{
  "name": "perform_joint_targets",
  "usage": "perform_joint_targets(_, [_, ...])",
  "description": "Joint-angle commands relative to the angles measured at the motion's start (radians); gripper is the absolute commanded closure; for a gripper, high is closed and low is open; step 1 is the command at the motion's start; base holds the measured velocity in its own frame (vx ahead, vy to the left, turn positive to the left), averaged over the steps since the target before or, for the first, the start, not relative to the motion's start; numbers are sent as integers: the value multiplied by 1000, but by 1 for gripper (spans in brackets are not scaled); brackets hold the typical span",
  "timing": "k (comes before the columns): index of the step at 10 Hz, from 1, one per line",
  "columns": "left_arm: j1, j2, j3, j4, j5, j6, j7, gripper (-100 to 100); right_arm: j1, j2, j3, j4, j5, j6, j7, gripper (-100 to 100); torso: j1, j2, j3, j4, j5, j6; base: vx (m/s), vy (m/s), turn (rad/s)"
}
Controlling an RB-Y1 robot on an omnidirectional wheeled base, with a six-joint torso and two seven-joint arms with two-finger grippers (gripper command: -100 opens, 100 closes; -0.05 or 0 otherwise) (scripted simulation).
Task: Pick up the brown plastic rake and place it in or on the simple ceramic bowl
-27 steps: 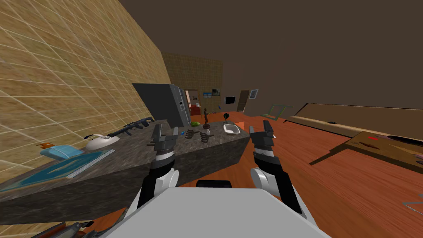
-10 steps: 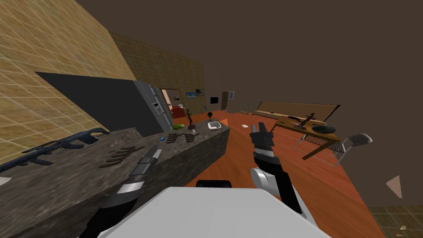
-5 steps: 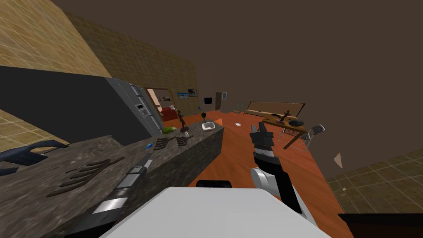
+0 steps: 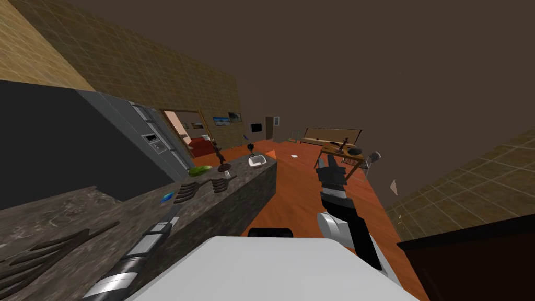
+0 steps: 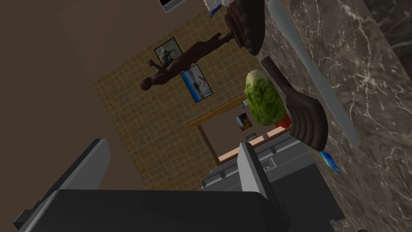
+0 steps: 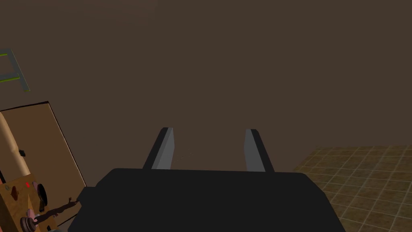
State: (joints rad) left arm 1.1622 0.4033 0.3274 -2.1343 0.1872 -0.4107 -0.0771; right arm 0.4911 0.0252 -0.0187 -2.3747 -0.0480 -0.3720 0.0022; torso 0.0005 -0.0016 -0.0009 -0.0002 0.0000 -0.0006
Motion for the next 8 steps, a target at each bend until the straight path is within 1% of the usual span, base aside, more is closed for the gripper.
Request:
perform_joint_targets(1, [42, 13, 10, 12, 21, 14, 0, -100, 0, 0, 0, 0, 0, 0, 0, 0, 0, 0, 0, 0, 0, 0, 46, -8, -217])
perform_joint_targets(4, [118, 50, 30, 47, 80, 74, 2, -100, 0, 0, 0, 0, 0, 0, 0, 0, 1, -3, -2, -1, 0, 1, 81, 8, -315])
perform_joint_targets(8, [198, 90, 40, 89, 165, 157, 9, -100, 0, 0, 0, 0, 0, 0, 0, 0, 2, -6, -3, -1, 1, 1, 116, 27, -281])
